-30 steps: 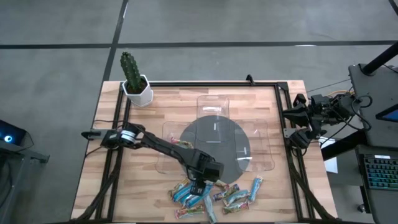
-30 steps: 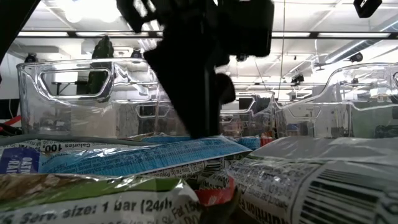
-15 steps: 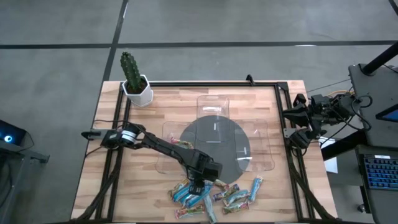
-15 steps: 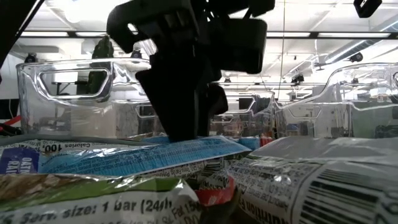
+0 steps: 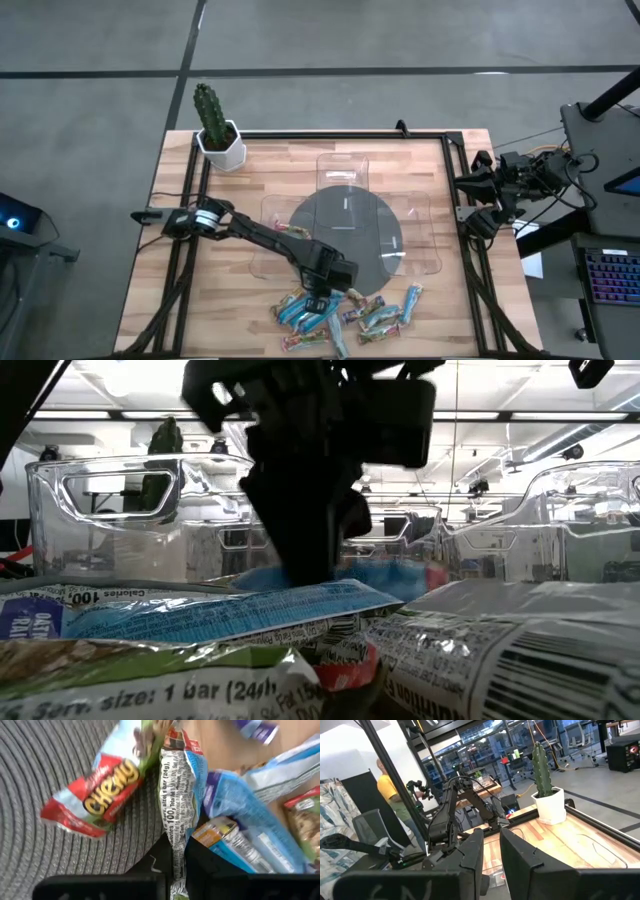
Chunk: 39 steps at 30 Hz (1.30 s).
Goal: Pick and place Granola Bars by type
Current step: Put the red granola bar into the left transparent bin
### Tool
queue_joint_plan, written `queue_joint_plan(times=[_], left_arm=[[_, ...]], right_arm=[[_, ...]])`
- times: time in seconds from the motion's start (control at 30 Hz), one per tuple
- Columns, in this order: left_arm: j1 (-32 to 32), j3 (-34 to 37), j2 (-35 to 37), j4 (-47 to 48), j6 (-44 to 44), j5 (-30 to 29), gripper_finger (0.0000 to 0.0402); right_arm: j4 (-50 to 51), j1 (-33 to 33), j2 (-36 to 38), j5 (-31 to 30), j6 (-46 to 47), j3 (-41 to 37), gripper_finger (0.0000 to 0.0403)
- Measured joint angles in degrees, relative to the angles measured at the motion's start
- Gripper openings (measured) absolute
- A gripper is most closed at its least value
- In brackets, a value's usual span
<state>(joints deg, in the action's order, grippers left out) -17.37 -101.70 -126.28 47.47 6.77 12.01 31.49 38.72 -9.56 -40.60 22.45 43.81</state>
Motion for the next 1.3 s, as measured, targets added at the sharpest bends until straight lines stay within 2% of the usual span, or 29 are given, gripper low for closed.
queue_joint_plan(times=[0.17,0.43,0.57,0.7,0.8,1.03,1.17,1.3], left_arm=[[0.11,-4.29,0.0,1.43,0.16,0.0,0.0014],[0.62,-15.68,0.0,11.02,0.33,-0.61,0.0015],[1.5,-23.43,0.0,19.01,-0.36,-6.25,0.0015],[3.19,-28.47,0.12,31.14,1.06,-13.12,0.0014],[4.99,-27.9,0.43,35.94,2.5,-14.08,0.0013],[6.19,-21.42,3.49,34.97,2.49,-12.96,0.0013],[6.19,-16.36,10.13,32.84,4.59,-12.96,0.0012],[6.19,-8.16,19.78,23.5,8.64,-13.46,0.0012]], right_arm=[[0.02,0.0,0.0,0.01,-0.11,0.0,0.0057],[0.01,0.0,0.0,-0.01,0.05,0.0,0.0057],[0.0,0.0,0.0,-0.01,0.05,0.0,0.0057],[-0.01,0.0,0.0,-0.02,0.07,0.0,0.0057],[-0.05,0.0,0.0,-0.01,0.07,0.0,0.0057],[-0.28,0.0,0.0,0.0,1.14,0.0,0.0057],[-0.29,0.0,0.0,0.01,1.14,0.02,0.0057],[-0.33,0.0,0.02,-0.01,1.1,0.02,0.0057]])
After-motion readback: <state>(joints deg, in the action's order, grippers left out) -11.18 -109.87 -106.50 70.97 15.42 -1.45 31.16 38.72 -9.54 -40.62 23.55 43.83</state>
